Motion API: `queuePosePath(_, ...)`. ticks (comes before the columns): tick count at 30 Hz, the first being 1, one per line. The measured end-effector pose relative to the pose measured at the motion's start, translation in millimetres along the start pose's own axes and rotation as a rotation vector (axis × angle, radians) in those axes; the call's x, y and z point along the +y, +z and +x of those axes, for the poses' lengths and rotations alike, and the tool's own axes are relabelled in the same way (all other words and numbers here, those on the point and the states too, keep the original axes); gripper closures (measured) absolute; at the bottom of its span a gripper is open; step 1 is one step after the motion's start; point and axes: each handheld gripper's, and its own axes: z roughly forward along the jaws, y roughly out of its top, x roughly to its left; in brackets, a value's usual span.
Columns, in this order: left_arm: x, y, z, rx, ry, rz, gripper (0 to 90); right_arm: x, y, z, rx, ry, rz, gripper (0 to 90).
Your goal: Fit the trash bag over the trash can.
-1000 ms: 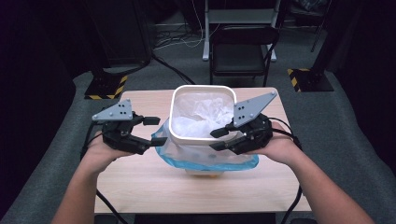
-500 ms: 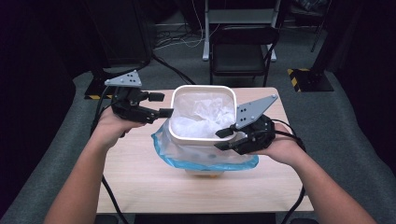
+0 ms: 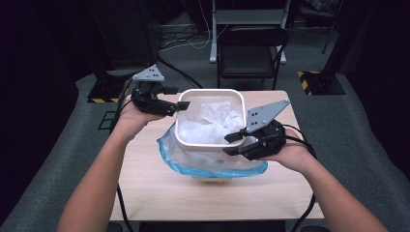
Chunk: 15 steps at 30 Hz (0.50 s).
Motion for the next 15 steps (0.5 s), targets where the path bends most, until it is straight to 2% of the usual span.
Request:
queuePosePath(5,0.0,7.2,6.2,0.001,-0.020,0.002,30.1,0.0,1.7,0.5,-0.004,0.002,-0.005,59.4)
queuePosePath(9,3.7,15.5,10.9,0.020,-0.023,0.007,30.5,-0.4,0.9,-2.1,-0.015,0.008,-0.008,57.7)
queuePosePath(11,5.5,20.6,14.3,0.020,-0.022,0.011,30.6,-0.8,0.0,-3.1,-0.014,0.015,-0.013,55.9)
queuePosePath(13,6.6,26.3,17.1,0.042,-0.008,0.034,32.4,-1.2,-0.2,-2.8,-0.015,0.018,-0.013,54.9)
queuePosePath(15,7.7,28.7,22.7,0.033,-0.035,0.026,32.2,-1.7,-0.3,-2.2,-0.024,0.016,-0.016,54.7)
